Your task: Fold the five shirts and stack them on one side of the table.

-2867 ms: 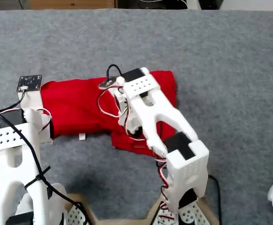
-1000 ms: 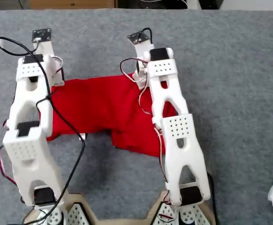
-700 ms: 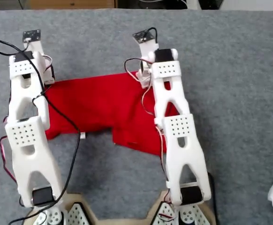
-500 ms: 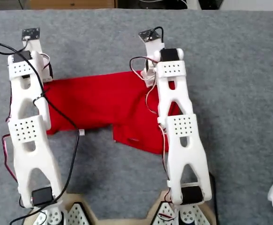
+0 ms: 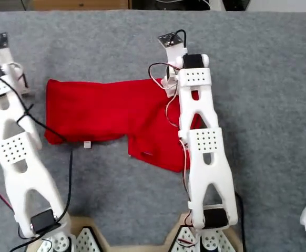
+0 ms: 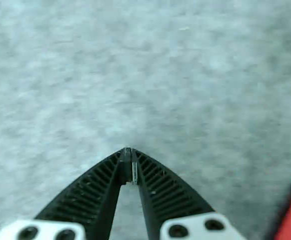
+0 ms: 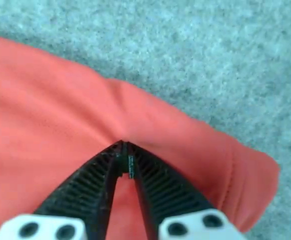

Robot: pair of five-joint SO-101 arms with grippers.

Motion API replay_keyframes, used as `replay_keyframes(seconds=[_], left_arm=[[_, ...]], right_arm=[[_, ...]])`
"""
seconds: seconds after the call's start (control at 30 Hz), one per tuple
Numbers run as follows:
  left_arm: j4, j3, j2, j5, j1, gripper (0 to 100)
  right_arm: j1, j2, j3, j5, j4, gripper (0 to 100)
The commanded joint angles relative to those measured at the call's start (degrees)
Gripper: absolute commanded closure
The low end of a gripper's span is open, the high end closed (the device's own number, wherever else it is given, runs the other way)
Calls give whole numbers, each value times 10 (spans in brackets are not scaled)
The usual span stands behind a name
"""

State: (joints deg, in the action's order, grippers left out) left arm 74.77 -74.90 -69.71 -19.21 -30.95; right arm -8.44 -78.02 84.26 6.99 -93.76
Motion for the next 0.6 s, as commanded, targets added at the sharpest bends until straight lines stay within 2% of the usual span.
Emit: replay_keyframes(seconds=[0.0,0.07,0.2,0.37,0.5,0.57], left_arm=[[4,-26,10,1,-23,980],[19,-31,12,3,-17,980],[87,-106,38,20,48,980],[92,-188,56,61,142,980],[123,-196,58,62,202,980],[167,-194,58,61,228,980]], right_arm=[[30,-1,7,13,-7,992],[27,-1,9,12,-7,992],[6,15,30,12,-20,992],[-22,41,95,12,-68,992],[-29,63,113,9,-84,992],[-29,80,111,9,-84,992]])
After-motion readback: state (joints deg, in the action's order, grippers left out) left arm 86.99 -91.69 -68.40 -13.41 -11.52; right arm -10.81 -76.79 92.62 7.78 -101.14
